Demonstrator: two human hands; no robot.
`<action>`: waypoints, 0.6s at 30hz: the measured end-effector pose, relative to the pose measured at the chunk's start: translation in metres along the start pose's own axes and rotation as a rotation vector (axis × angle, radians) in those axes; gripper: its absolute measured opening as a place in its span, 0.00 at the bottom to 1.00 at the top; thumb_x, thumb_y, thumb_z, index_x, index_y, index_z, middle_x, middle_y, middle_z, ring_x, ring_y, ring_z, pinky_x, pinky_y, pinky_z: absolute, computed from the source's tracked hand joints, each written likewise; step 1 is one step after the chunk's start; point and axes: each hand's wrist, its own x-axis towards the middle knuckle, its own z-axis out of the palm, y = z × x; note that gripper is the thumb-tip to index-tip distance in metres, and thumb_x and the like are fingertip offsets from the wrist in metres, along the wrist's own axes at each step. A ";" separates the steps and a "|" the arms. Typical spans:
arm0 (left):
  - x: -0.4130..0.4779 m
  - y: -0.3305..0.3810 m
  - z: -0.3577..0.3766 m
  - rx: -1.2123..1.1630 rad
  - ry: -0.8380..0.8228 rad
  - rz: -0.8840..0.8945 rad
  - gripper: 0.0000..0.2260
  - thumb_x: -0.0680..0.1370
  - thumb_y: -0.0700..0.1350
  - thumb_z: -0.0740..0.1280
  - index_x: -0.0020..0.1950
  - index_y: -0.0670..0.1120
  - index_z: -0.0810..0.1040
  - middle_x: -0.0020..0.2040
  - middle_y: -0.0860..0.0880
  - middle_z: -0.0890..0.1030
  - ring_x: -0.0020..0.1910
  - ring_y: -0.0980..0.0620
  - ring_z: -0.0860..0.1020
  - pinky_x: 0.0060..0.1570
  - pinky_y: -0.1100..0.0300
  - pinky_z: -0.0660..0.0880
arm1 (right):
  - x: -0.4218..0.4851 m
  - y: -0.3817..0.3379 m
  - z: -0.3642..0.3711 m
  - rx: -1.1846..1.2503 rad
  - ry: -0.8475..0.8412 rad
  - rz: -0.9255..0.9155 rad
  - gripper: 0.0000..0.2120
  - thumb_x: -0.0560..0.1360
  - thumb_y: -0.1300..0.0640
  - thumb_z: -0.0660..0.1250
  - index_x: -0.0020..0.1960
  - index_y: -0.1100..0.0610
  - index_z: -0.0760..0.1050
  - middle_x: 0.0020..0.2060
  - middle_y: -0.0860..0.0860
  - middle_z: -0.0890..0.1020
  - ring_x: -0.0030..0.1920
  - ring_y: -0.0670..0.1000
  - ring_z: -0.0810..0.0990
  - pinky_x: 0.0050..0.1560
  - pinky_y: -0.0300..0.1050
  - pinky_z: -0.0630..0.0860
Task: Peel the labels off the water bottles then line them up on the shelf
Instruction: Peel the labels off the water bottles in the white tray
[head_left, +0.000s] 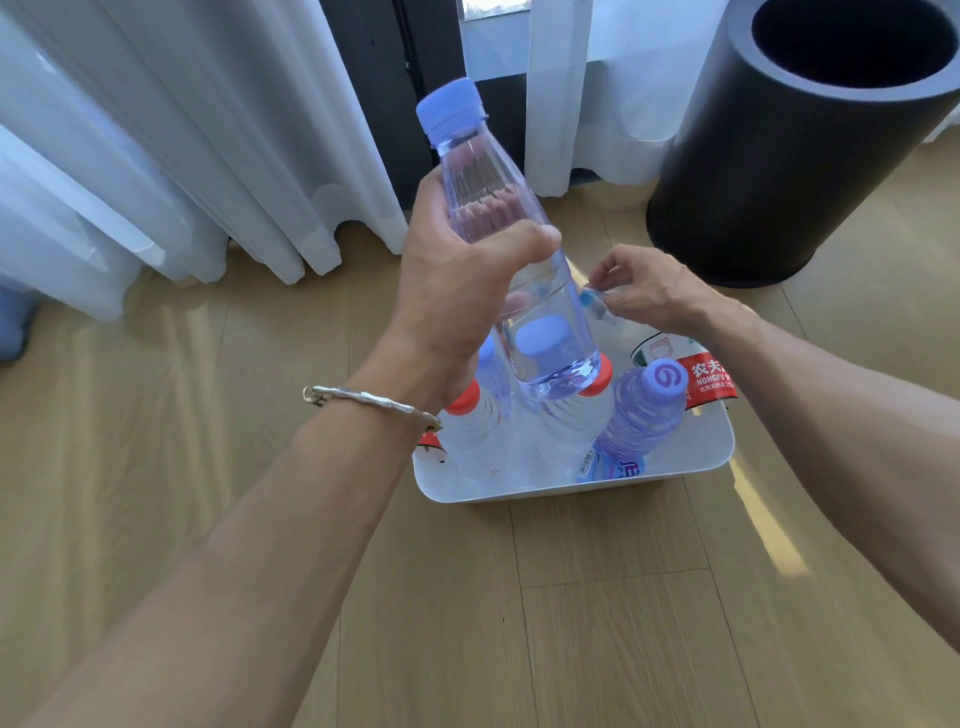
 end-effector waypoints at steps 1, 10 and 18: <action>0.000 0.000 0.000 -0.001 -0.001 0.000 0.31 0.65 0.40 0.70 0.68 0.45 0.68 0.46 0.51 0.77 0.49 0.50 0.79 0.48 0.41 0.81 | 0.001 0.000 0.000 -0.008 0.001 -0.008 0.10 0.74 0.60 0.70 0.53 0.53 0.74 0.57 0.52 0.81 0.53 0.49 0.77 0.38 0.35 0.69; 0.000 -0.002 -0.004 0.012 -0.004 -0.008 0.30 0.65 0.40 0.70 0.67 0.46 0.68 0.48 0.50 0.76 0.53 0.47 0.78 0.50 0.39 0.80 | 0.004 0.006 0.003 -0.214 0.021 -0.057 0.11 0.79 0.58 0.63 0.59 0.53 0.78 0.58 0.54 0.79 0.51 0.51 0.73 0.38 0.40 0.69; 0.001 -0.004 -0.005 -0.005 0.001 -0.014 0.31 0.66 0.40 0.70 0.68 0.44 0.67 0.49 0.49 0.76 0.55 0.44 0.78 0.50 0.38 0.79 | 0.002 0.008 0.005 -0.310 0.022 -0.047 0.14 0.77 0.55 0.66 0.62 0.50 0.76 0.57 0.55 0.77 0.47 0.52 0.73 0.43 0.43 0.67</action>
